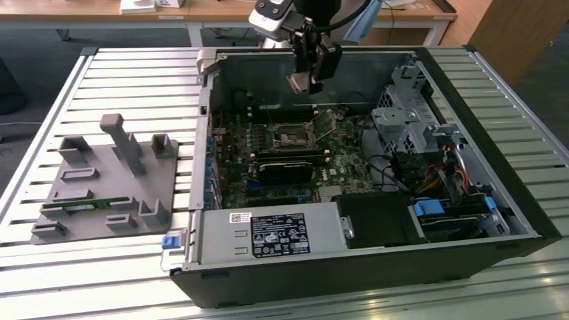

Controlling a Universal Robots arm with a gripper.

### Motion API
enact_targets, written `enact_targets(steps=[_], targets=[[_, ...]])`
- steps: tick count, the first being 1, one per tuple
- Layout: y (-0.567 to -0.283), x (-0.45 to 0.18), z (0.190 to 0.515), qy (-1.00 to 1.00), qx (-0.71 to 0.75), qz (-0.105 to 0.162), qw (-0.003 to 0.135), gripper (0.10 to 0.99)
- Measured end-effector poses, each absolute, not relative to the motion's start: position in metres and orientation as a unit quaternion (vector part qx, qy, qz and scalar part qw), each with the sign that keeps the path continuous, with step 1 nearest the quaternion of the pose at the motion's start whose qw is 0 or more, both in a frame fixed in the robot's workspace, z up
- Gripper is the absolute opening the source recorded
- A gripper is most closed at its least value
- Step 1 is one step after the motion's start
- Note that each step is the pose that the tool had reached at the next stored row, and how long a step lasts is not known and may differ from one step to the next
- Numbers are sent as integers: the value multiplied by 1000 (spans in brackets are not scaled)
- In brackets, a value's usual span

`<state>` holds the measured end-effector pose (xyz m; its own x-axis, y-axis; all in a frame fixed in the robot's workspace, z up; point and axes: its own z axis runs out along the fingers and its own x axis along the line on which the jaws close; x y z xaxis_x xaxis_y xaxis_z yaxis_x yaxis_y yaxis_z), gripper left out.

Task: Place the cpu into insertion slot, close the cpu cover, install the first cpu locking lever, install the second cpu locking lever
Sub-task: 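Place the cpu into insertion slot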

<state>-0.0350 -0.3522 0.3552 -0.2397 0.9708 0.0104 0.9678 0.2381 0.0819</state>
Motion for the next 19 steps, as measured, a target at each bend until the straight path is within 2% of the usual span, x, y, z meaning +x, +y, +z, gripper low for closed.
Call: enact_targets(steps=[19], targets=[[-352, -35, 335, 754, 656, 33, 21, 545]])
